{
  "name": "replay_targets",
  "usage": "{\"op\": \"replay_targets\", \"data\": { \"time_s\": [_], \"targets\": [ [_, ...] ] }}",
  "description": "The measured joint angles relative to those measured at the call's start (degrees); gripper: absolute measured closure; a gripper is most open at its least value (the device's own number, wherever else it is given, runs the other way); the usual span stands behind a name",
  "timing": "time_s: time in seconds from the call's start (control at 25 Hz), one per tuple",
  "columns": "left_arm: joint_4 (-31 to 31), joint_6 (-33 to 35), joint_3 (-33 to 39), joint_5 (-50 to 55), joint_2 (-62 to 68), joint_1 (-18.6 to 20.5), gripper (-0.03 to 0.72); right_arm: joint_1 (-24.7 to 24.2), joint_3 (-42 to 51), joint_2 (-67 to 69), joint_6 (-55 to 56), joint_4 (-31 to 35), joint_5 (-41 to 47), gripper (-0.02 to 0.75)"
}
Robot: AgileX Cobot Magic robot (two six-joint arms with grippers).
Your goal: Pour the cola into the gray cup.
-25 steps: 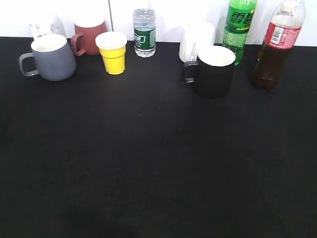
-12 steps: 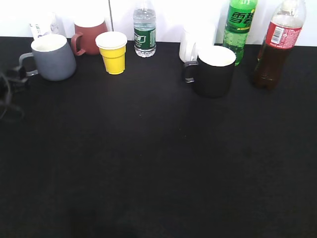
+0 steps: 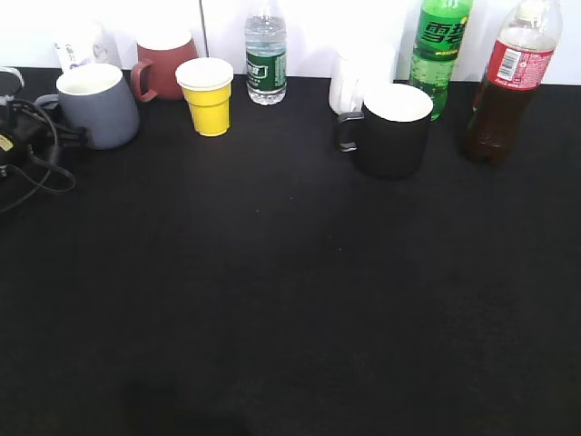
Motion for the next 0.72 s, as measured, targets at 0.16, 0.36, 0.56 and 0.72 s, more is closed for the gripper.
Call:
{"op": "replay_targets", "data": {
  "time_s": [0.16,0.36,0.56,0.72],
  "targets": [
    [0.46,0.68,7.57,-0.84,-7.77,-0.57,0.615,0.00,0.00,0.00,0.00,0.12,-0.05,0.191],
    [0.51,0.68,27.21,-5.92,-25.46,-6.87,0.617,-0.05,-1.11,3.84,0.00,1.58,-4.62,0.191],
    [-0.19,0.68,37.87,-6.96,-31.97,-14.98,0.617,-0.05,10.72,22.96,-3.37,1.92,-53.59,0.191],
    [-0.64,0.68,38.24,-7.70,-31.97,-15.55,0.617,-0.05,17.26,55.40,-2.72,0.75,-99.82,0.191]
  ]
}}
